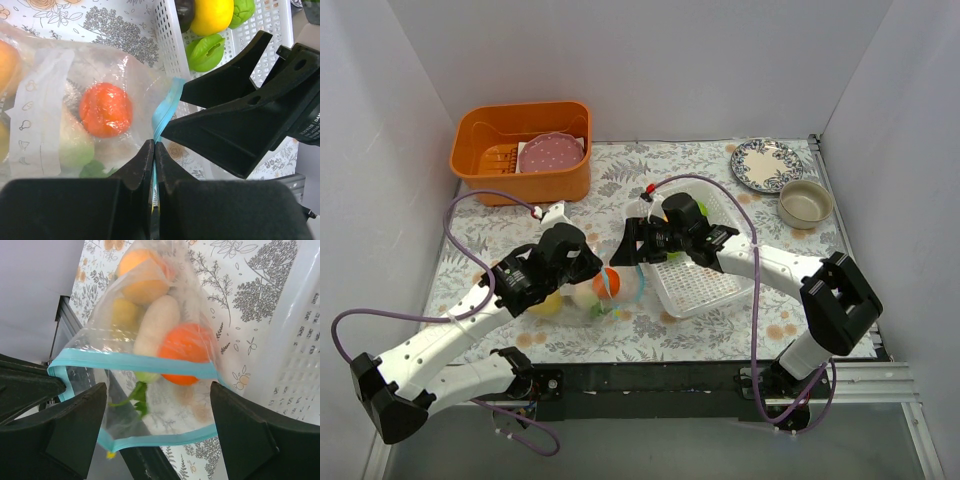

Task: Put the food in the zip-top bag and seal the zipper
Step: Place the fake fruit in the zipper food storage bag.

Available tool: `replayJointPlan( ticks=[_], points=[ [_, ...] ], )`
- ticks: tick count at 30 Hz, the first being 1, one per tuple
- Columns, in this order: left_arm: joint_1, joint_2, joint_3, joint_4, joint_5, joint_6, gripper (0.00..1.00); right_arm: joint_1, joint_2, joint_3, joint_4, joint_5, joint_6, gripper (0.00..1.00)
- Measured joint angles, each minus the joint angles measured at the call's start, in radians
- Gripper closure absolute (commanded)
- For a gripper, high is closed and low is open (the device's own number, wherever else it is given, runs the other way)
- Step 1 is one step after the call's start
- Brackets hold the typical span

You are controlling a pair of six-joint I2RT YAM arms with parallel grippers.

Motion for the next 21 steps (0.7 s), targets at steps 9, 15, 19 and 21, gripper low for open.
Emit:
replayJointPlan(
  ticks=[9, 15, 19, 21],
  points=[
    [0.000, -0.003, 0.000, -0.002, -0.006, 0.000, 1.00, 0.000, -0.050, 0.005, -0.086, 0.105, -0.029, 0.09],
    [0.000, -0.003, 0.000, -0.003, -0.007, 0.000, 1.00, -0.006, -0.160, 0.001, -0.160, 0.238, -0.048, 0.09],
    [0.000, -0.003, 0.000, -0.003, -0.008, 0.000, 1.00, -0.021, -0.233, -0.013, -0.198, 0.357, -0.066, 0.07],
    [0.000, -0.003, 0.000, -0.003, -0.009, 0.000, 1.00, -0.040, -0.254, -0.014, -0.227, 0.408, -0.072, 0.07]
  ],
)
